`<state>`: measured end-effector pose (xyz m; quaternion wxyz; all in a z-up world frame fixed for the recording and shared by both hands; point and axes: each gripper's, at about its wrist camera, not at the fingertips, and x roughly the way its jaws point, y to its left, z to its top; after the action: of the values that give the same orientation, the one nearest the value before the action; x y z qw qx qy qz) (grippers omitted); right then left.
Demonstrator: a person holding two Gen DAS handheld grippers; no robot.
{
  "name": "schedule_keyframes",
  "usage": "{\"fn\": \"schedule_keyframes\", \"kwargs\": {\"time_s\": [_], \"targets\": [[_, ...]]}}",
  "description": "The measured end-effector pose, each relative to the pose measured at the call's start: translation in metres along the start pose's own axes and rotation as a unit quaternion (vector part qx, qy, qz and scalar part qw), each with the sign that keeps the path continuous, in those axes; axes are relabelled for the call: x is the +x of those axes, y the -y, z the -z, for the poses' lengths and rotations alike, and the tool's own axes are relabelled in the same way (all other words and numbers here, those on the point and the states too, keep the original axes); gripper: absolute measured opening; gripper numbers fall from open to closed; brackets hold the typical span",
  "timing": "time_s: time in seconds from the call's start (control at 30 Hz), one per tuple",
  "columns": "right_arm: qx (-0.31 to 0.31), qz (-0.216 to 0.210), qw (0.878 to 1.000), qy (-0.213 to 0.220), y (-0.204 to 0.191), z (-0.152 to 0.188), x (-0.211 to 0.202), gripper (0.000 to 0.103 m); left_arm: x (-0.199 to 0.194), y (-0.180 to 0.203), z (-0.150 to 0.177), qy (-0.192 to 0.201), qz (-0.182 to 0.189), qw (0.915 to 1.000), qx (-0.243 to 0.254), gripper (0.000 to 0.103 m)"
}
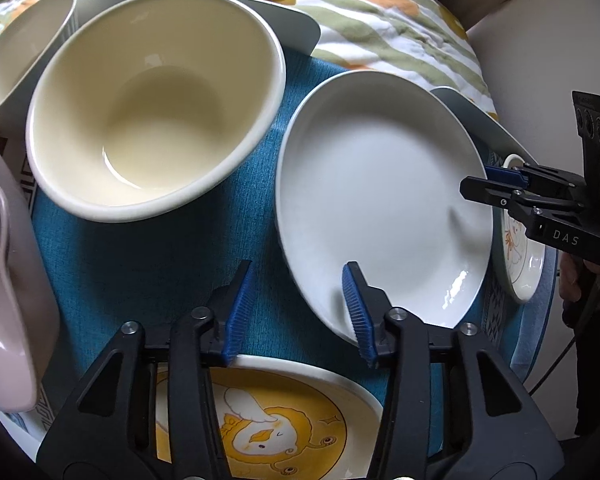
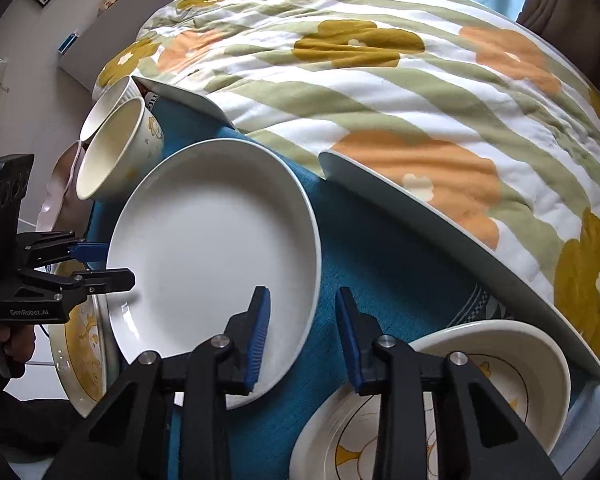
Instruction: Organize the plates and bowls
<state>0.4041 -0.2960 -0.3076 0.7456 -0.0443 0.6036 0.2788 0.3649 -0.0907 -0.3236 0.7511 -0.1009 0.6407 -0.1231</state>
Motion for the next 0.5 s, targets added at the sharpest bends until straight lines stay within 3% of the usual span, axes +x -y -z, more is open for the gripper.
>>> {"fn": "schedule_keyframes", "kwargs": {"time_s": [0.37, 0.5], "targets": [[-0.014, -0.015, 1.000, -0.013, 0.0012, 0.0009, 0.0087, 0.015, 0.0045, 0.0012, -0.0028, 0.000, 0.010, 0.9999, -0.005, 0.017], [-0.010, -0.019, 1.000, -0.009, 0.0014, 0.0021, 0.0084, 0.014, 0.0043, 0.0037, -0.0026, 0.004, 0.004, 1.0000, -0.004, 0.016]]}}
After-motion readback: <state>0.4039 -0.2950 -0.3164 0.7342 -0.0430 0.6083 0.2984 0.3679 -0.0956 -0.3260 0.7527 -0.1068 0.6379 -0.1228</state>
